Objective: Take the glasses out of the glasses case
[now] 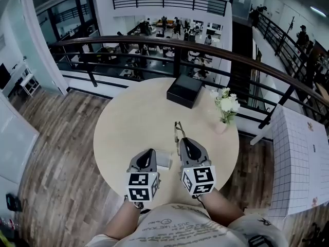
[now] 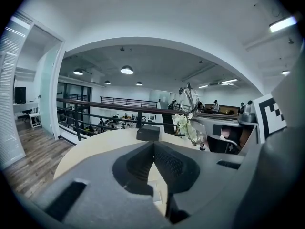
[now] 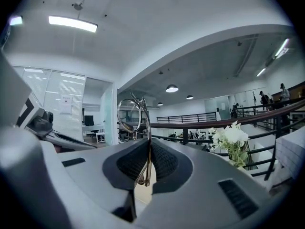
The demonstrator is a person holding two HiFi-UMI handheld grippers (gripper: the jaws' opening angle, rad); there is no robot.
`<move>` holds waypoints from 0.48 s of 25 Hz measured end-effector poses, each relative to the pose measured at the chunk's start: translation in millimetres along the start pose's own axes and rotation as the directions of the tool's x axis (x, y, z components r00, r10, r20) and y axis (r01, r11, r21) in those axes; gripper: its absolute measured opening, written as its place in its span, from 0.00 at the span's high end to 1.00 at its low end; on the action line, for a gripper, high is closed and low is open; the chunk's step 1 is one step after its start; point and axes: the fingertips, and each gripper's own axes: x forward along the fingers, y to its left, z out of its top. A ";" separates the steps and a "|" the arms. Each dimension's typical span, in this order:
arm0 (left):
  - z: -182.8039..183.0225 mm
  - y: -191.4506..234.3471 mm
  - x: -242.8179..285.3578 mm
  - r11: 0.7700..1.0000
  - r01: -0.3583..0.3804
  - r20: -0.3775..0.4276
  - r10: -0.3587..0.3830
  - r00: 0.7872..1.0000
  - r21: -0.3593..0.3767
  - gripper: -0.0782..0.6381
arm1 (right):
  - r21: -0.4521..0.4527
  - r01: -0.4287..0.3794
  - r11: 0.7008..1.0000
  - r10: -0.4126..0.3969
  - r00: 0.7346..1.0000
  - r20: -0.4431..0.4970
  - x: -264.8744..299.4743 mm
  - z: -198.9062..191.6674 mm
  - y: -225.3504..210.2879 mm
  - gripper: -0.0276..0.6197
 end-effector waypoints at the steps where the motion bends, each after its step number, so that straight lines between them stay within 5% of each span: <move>1: 0.2 0.9 -0.2 1.000 -0.001 0.000 0.001 1.000 -0.002 0.87 | 0.001 -0.002 1.000 0.002 1.000 -0.004 0.5 -0.8 1.1 0.91; 12: -4.0 10.0 -4.9 1.000 -0.015 -0.007 0.015 1.000 -0.019 0.87 | -0.017 -0.052 0.998 0.052 0.998 -0.032 7.6 -4.9 20.3 0.91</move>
